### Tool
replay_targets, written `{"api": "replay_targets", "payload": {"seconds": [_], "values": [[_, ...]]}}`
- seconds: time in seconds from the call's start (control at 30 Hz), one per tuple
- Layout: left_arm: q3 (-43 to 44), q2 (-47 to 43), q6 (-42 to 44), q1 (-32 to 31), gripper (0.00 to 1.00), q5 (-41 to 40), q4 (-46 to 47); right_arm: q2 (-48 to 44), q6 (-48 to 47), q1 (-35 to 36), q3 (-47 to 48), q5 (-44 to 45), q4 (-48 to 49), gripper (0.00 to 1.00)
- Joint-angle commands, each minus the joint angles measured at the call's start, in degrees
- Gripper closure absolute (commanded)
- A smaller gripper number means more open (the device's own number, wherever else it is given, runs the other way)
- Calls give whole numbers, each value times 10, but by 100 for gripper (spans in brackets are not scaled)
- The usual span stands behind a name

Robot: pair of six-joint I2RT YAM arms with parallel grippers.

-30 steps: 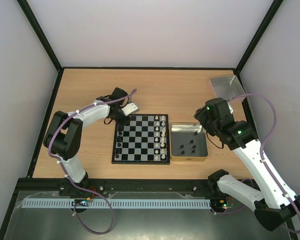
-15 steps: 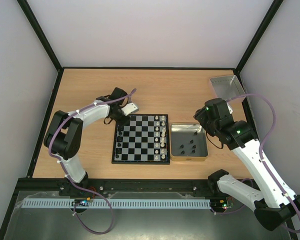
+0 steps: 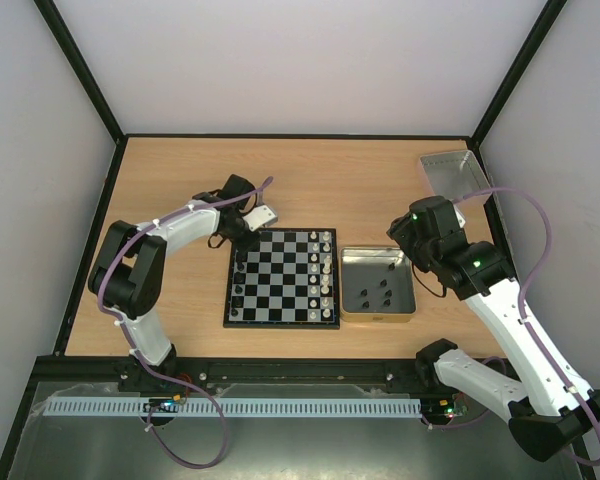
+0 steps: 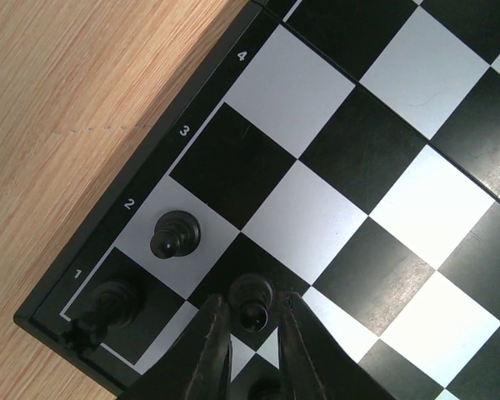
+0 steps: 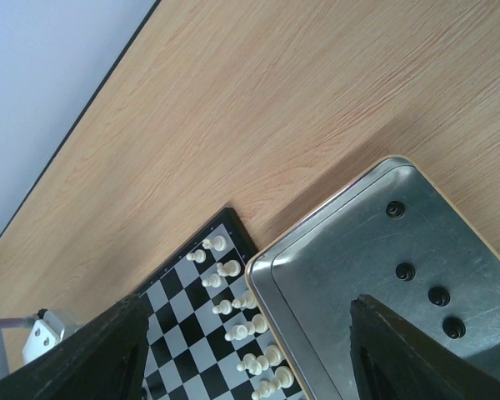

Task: Set up the chess pieces on the board
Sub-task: Place the chess piece on the chessboard.

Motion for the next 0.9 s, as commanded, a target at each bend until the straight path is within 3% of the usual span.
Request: {"api": "replay_targets", "payload": {"seconds": [0.0, 0.4, 0.6, 0.87], "values": [[14, 5, 1, 4, 81, 4, -8, 0, 0, -1, -6, 9, 6, 35], [79, -11, -8, -13, 76, 13, -62, -7, 0, -1, -7, 12, 4, 35], [156, -20, -25, -90, 73, -2, -108, -21, 14, -2, -19, 41, -19, 35], [331, 62, -53, -192, 73, 25, -166, -21, 15, -2, -42, 59, -87, 35]]}}
